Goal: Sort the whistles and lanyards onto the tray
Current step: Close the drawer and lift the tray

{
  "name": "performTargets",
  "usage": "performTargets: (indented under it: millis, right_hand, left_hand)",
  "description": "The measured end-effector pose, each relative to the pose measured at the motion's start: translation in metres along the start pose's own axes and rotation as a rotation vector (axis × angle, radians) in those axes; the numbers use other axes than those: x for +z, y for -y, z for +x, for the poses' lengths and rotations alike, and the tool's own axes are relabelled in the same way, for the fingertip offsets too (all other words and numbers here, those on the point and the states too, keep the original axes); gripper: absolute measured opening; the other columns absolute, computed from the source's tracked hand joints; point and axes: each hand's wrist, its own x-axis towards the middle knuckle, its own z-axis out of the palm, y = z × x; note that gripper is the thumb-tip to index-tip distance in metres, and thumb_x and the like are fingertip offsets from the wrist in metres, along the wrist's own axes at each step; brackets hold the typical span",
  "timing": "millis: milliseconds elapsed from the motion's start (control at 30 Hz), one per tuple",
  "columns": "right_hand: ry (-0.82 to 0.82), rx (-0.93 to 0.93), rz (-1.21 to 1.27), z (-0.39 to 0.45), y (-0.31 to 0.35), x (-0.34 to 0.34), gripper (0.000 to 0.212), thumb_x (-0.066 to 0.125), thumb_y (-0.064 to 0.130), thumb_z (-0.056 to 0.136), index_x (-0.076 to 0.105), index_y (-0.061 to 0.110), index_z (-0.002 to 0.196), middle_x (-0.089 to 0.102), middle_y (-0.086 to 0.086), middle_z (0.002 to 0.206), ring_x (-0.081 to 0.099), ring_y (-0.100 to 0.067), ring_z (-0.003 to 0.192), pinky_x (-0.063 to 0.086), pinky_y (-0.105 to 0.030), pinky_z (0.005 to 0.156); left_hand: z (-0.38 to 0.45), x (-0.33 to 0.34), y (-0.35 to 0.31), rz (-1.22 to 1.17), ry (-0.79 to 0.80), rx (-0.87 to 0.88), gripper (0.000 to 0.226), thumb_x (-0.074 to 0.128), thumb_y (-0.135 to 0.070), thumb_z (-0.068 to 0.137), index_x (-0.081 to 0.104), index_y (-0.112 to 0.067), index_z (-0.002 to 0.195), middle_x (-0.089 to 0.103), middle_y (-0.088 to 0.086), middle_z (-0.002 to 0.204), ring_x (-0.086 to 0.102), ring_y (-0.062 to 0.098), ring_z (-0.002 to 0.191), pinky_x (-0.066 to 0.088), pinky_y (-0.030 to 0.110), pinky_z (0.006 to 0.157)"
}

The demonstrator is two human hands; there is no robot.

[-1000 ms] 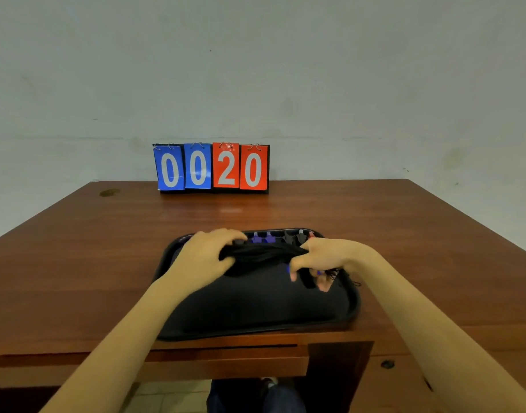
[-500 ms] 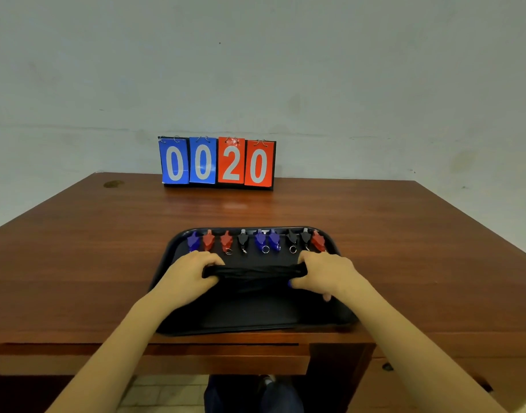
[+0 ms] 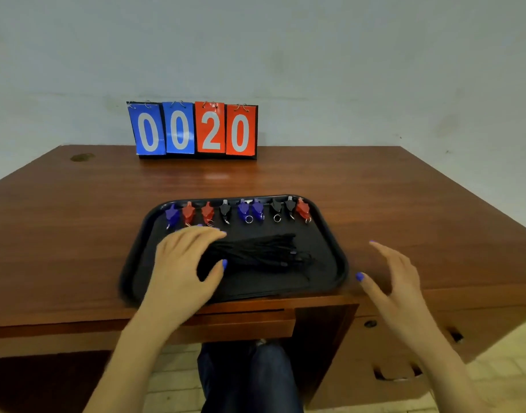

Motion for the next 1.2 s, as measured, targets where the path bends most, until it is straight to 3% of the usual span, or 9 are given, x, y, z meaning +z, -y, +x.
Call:
performTargets:
  millis: [100,167,267,367,433,567,733,933,1200]
  right_hand:
    - [-0.276,0.08,0.02,-0.037,-0.021,0.007,0.04,0.053,0.035,0.09,0.046,0.025,0.128,0.045,-0.004,0.136,0.032,-0.02,0.131,0.019,-0.027,0.105]
    - [-0.44,0.136,0.108,-0.063,-0.029,0.008,0.026,0.052,0.024,0.089,0.053,0.036,0.111,0.052,0.004,0.125,0.038,-0.018,0.125,0.024,-0.018,0.099]
    - [-0.554,0.18,0.14,-0.093,-0.042,0.004,0.046,0.054,0.0,0.086,0.054,0.046,0.092,0.056,0.014,0.102,0.049,-0.02,0.107,0.031,-0.007,0.089]
    - [-0.429,0.24,0.013,-0.11,-0.067,0.003,0.027,0.054,-0.001,0.086,0.059,0.023,0.097,0.056,0.002,0.099,0.049,-0.026,0.104,0.037,-0.029,0.09]
    - [-0.325,0.28,-0.068,-0.114,-0.087,0.004,0.029,0.056,-0.005,0.084,0.061,0.015,0.105,0.057,-0.001,0.102,0.048,-0.024,0.104,0.04,-0.04,0.091]
    - [-0.103,0.302,-0.272,-0.105,-0.125,0.016,0.04,0.059,-0.003,0.082,0.057,0.008,0.121,0.059,-0.013,0.122,0.048,-0.033,0.113,0.037,-0.042,0.093]
    - [0.234,0.569,-0.248,-0.068,-0.165,0.036,0.062,0.05,0.015,0.091,0.022,0.01,0.146,0.019,-0.009,0.155,0.025,-0.033,0.138,0.028,-0.042,0.107]
    - [0.155,0.602,-0.273,-0.064,-0.176,0.051,0.051,0.048,0.01,0.088,0.03,0.003,0.135,0.022,-0.008,0.148,0.053,-0.033,0.105,0.047,-0.038,0.068]
    - [0.057,0.582,-0.231,-0.096,-0.18,0.054,0.05,0.051,0.007,0.088,0.034,0.001,0.134,0.027,-0.013,0.145,0.057,-0.035,0.101,0.046,-0.036,0.062]
  left_hand:
    - [-0.018,0.03,-0.048,-0.136,-0.088,0.16,0.032,0.049,-0.031,0.083,0.06,-0.022,0.111,0.058,-0.013,0.114,0.044,0.006,0.118,0.025,0.03,0.109]
    - [-0.03,0.052,-0.071,-0.171,-0.057,0.225,0.031,0.05,-0.026,0.083,0.06,-0.021,0.112,0.061,-0.01,0.115,0.045,0.007,0.118,0.027,0.028,0.107]
    - [-0.042,0.076,-0.087,-0.142,0.018,0.225,0.038,0.048,-0.027,0.082,0.056,-0.02,0.119,0.061,-0.005,0.121,0.043,0.01,0.12,0.027,0.027,0.104]
    - [-0.045,0.087,-0.094,0.011,0.096,0.184,0.047,0.044,-0.031,0.082,0.049,-0.02,0.127,0.056,-0.003,0.13,0.039,0.011,0.124,0.019,0.032,0.11]
    - [-0.046,0.092,-0.096,0.071,0.107,0.162,0.049,0.044,-0.031,0.081,0.049,-0.019,0.128,0.056,-0.002,0.13,0.041,0.013,0.122,0.018,0.034,0.11]
    - [-0.046,0.1,-0.094,0.14,0.053,0.164,0.049,0.049,-0.027,0.079,0.047,-0.02,0.128,0.057,-0.002,0.125,0.045,0.015,0.115,0.017,0.032,0.109]
    - [-0.043,0.106,-0.095,0.155,-0.071,0.149,0.045,0.051,-0.023,0.077,0.054,-0.02,0.121,0.061,-0.002,0.116,0.047,0.016,0.107,0.024,0.033,0.103]
    - [-0.042,0.11,-0.1,0.262,-0.104,0.098,0.046,0.046,-0.027,0.078,0.057,-0.019,0.122,0.061,-0.001,0.107,0.045,0.017,0.1,0.029,0.037,0.096]
    - [-0.043,0.116,-0.1,0.274,-0.149,0.102,0.042,0.047,-0.027,0.076,0.059,-0.019,0.115,0.062,0.002,0.104,0.045,0.02,0.098,0.03,0.039,0.094]
